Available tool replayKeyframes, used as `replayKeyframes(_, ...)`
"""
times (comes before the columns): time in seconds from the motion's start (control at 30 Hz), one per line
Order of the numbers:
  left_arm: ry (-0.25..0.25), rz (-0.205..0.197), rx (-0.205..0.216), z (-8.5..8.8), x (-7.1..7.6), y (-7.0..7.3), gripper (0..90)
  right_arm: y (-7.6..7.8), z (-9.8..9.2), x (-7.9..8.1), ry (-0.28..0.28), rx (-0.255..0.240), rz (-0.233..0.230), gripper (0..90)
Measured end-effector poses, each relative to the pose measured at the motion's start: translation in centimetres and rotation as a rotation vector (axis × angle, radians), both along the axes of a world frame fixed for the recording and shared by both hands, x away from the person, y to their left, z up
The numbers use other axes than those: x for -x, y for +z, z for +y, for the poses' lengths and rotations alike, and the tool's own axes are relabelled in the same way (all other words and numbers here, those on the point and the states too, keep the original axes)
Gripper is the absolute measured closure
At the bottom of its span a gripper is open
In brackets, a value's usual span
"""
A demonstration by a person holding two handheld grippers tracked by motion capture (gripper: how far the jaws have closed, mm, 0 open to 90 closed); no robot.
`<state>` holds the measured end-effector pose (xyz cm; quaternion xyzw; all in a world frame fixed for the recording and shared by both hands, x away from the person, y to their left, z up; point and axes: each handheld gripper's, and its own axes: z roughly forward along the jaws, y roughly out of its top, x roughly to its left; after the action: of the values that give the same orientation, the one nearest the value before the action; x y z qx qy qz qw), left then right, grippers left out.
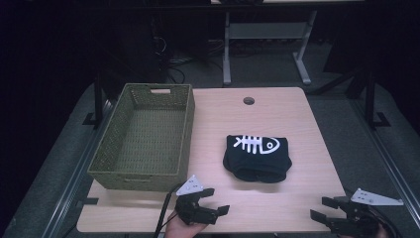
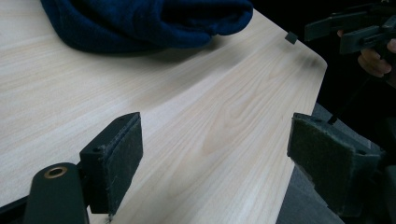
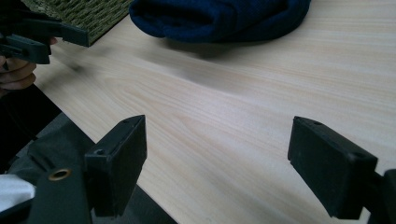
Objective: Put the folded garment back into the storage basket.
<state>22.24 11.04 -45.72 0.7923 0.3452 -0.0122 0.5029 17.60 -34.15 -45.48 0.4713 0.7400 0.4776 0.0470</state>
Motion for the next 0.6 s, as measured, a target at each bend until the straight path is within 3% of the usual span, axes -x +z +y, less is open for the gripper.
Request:
replayKeyframes(0.13,-0.004,-0.008,-0.005,-0.4,-0.4,0.5,18.1,0.3,0.1,-0.4,0.002,-0.019,0.001,19.2)
replayKeyframes(0.27,-0.006,-0.02,0.0,-0.6,-1.0,1.1,18.2,0.9,0.5,-1.1,0.012,0.012,0.003,18.8)
replayKeyframes(0.5,-0.006,-0.035,-0.002,-1.5,-2.3,1.6,18.1,1.6,1.0,-2.6,0.031,0.02,0.008,19.2)
replayKeyframes(0.6,-0.006,-0.022,0.007,-1.9,-2.9,1.7,18.1,1.9,1.1,-3.6,0.041,0.011,0.028,19.2)
